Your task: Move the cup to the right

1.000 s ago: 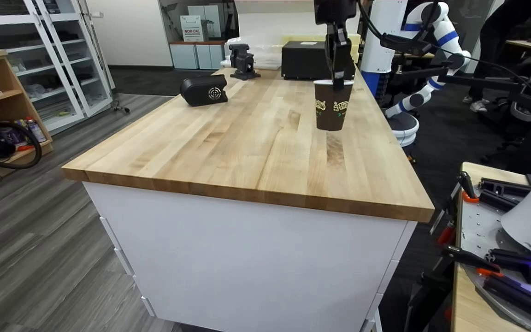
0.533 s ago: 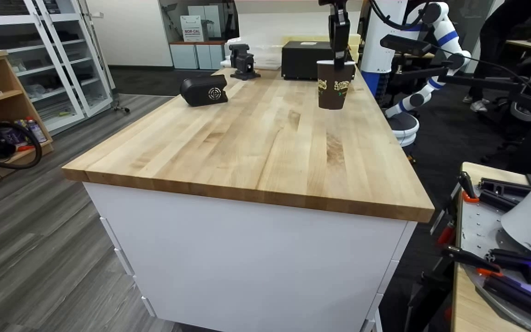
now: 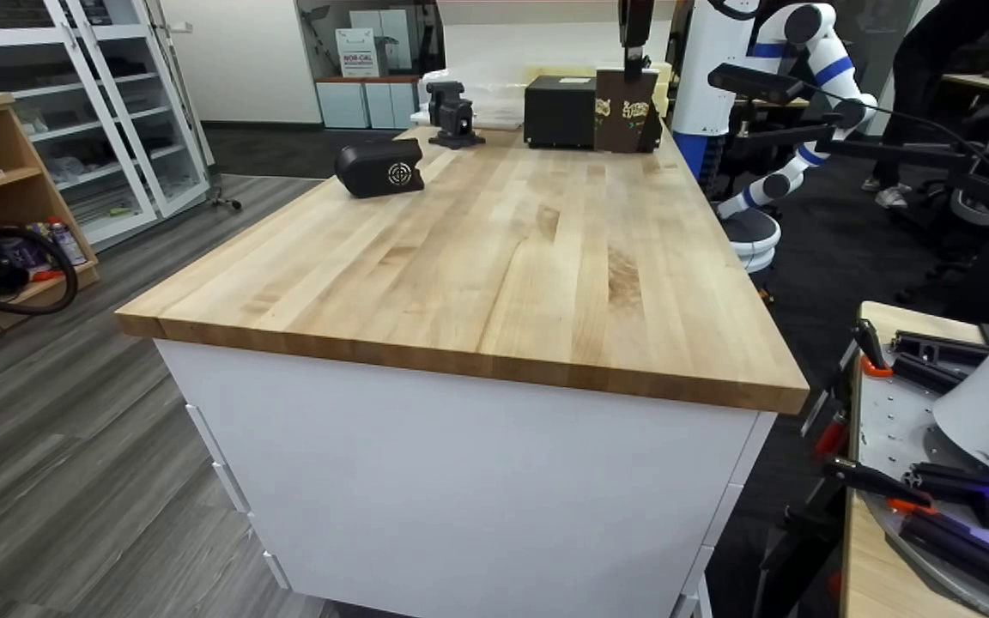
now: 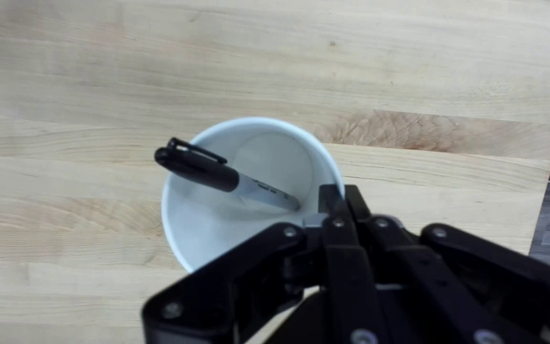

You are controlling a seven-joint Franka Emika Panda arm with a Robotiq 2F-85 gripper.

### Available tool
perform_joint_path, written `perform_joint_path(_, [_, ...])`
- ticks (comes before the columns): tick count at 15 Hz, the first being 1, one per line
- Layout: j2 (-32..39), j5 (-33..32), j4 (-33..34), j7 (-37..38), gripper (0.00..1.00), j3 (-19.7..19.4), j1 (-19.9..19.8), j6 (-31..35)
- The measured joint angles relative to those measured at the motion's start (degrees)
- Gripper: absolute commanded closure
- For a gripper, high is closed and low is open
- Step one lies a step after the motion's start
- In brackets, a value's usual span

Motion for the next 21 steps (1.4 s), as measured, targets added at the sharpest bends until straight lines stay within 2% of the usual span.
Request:
perform_joint_path(6, [5.02, 0.00, 9.87, -7.41, 0.98, -2.56, -3.53, -5.92])
perform_joint_path(15, [16.62, 0.53, 25.69, -17.47, 0.98, -2.75, -8.09, -9.96])
perform_joint_path(21, [23.91, 0.52, 34.88, -21.64, 0.98, -2.56, -10.49, -11.48])
